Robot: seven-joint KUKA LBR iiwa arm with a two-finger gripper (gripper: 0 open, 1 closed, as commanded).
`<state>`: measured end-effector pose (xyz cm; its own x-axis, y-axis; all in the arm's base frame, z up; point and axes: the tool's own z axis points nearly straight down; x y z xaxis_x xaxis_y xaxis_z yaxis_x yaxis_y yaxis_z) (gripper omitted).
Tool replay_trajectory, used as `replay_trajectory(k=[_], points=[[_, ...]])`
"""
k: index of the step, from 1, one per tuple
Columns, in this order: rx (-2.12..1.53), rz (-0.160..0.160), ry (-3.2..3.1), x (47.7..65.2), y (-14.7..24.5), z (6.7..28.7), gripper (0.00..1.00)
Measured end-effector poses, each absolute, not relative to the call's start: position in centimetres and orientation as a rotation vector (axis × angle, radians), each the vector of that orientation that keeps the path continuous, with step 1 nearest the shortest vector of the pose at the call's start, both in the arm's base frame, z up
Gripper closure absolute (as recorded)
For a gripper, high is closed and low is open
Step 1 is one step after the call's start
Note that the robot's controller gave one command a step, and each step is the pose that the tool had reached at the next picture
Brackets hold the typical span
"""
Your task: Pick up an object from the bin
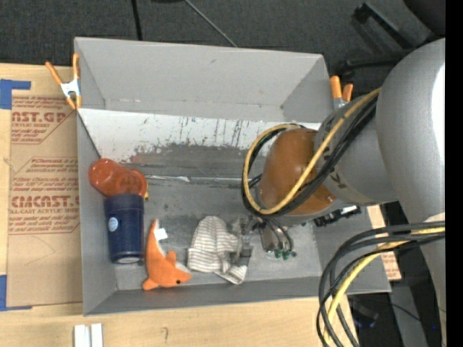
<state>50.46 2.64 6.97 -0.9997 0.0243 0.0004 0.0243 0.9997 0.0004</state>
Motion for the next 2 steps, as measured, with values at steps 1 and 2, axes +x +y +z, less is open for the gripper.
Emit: replay_trajectory(k=[1,2], points=[[-0.038,0.0,-3.141,50.5,2.6,7.0,1.0],[-0.07,0.0,-3.142,52.7,2.3,17.4,1.0]])
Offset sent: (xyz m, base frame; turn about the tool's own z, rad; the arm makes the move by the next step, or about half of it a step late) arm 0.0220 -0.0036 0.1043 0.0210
